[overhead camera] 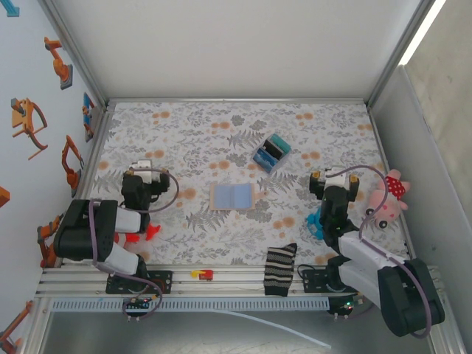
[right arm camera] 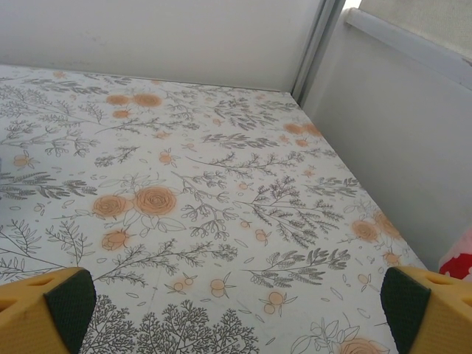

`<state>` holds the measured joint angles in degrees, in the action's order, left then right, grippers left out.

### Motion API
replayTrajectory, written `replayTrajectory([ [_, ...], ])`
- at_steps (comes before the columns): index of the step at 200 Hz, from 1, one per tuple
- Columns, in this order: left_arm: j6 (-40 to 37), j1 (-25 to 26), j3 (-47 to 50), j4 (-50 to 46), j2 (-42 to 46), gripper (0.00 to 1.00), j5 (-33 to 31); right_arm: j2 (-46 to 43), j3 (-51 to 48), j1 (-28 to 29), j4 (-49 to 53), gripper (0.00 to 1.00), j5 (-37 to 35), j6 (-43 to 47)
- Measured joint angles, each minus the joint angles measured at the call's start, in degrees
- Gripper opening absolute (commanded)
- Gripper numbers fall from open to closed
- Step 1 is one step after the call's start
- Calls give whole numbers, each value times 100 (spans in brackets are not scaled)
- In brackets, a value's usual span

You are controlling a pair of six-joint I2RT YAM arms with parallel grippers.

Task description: Take the credit cards out of the card holder

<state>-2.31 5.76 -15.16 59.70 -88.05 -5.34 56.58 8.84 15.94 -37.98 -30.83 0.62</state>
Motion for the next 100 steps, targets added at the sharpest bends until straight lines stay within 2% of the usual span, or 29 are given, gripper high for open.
replayTrajectory([
  [18, 131, -177, -509, -599, -61, 97, 33, 44, -35, -94, -63, 100, 74, -70],
  [39, 280, -442, -815, -802, -52, 97, 17, 188, -55, -286, -234, 99, 254, -116],
  [100, 365, -461, -833, -1163, -52, 97, 31, 1416, -59, -1132, -1414, 99, 979, -306],
])
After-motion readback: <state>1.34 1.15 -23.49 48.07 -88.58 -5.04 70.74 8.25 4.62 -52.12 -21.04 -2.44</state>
